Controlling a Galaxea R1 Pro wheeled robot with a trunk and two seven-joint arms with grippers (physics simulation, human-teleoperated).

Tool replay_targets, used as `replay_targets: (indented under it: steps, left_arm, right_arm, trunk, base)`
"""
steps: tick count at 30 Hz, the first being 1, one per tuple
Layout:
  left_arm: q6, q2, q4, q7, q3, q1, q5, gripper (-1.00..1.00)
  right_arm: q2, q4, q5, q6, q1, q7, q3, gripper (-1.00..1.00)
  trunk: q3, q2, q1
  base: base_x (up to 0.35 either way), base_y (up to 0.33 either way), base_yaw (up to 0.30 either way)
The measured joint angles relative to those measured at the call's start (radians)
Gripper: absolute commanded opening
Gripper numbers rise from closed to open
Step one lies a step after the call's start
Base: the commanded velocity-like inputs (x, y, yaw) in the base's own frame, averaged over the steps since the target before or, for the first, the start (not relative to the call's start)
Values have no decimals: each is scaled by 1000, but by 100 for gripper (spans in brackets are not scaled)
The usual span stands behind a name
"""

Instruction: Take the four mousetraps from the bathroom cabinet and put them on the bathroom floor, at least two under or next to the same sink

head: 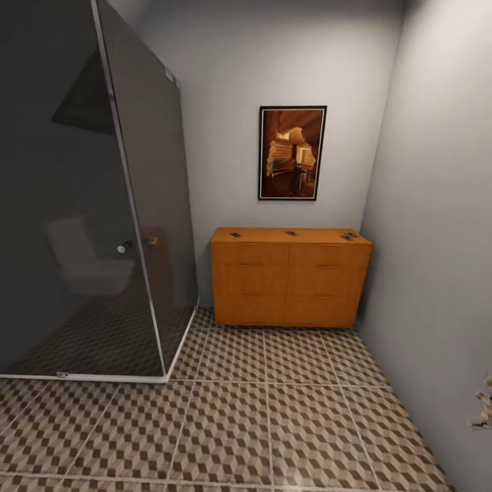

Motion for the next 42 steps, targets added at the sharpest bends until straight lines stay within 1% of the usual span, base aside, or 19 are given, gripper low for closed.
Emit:
replay_targets:
  steps: [13,28,42]
  left_arm:
    - [0,0,0,0,0,0,0,100]
    - [0,0,0,0,0,0,0,100]
    - [0,0,0,0,0,0,0,100]
  right_arm:
    - [6,-1,1,-2,0,-1,1,100]
    - [3,-4,2,-2,0,-1,0,100]
    - [5,-6,6,-4,0,-3,3,100]
  trunk:
    - [0,0,0]
    - [0,0,0]
    - [0,0,0]
  base:
    - [247,-228,0]
    - [255,-172,0]
    - [253,-155,0]
